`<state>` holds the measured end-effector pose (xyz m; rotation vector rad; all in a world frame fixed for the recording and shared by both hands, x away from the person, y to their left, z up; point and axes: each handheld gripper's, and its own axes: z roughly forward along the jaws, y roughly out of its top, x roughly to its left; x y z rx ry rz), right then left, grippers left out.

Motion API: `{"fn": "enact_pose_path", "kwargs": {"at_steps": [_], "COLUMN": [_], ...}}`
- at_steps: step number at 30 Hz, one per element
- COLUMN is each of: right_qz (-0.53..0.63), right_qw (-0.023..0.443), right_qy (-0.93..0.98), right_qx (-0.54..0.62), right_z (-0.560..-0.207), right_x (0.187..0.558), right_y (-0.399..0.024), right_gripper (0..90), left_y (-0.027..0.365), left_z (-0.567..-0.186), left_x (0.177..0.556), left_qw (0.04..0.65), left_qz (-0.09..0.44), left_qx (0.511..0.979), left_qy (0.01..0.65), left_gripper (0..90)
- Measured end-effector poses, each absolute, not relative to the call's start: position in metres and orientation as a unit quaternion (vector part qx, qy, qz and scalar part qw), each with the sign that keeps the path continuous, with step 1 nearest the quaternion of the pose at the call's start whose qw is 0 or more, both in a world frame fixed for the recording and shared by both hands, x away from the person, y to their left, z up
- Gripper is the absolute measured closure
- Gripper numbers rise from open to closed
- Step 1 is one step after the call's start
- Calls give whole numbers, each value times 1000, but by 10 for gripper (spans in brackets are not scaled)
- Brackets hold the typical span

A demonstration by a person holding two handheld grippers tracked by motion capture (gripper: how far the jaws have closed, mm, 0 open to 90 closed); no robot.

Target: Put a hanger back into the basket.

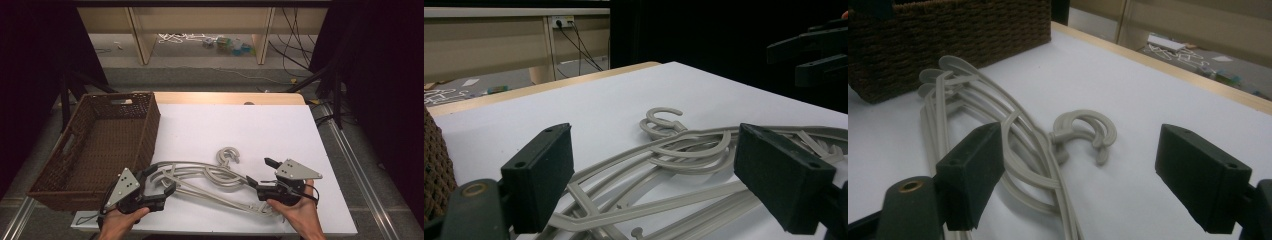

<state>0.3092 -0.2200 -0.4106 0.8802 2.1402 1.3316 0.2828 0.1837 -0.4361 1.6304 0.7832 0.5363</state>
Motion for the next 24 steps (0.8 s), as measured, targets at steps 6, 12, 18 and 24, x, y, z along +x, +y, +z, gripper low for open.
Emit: {"fn": "enact_pose_path", "kwargs": {"at_steps": [6, 12, 18, 24], "right_qz": [425, 367, 313, 275], "right_qw": [211, 180, 159, 141], "right_qy": [827, 864, 893, 913], "right_qx": [301, 294, 280, 265], "right_z": [-410, -417, -431, -439], "right_x": [320, 334, 350, 359], "right_y": [-213, -208, -201, -189], "right_gripper": [252, 309, 400, 498], "left_y": [183, 183, 183, 183], "left_z": [-436, -436, -436, -437], "left_x": [282, 282, 282, 283], "left_qw": [587, 585, 585, 579], "left_qz": [229, 229, 229, 229], "left_qx": [700, 701, 702, 707], "left_qy": [336, 336, 336, 334], "left_gripper": [158, 158, 159, 160]}}
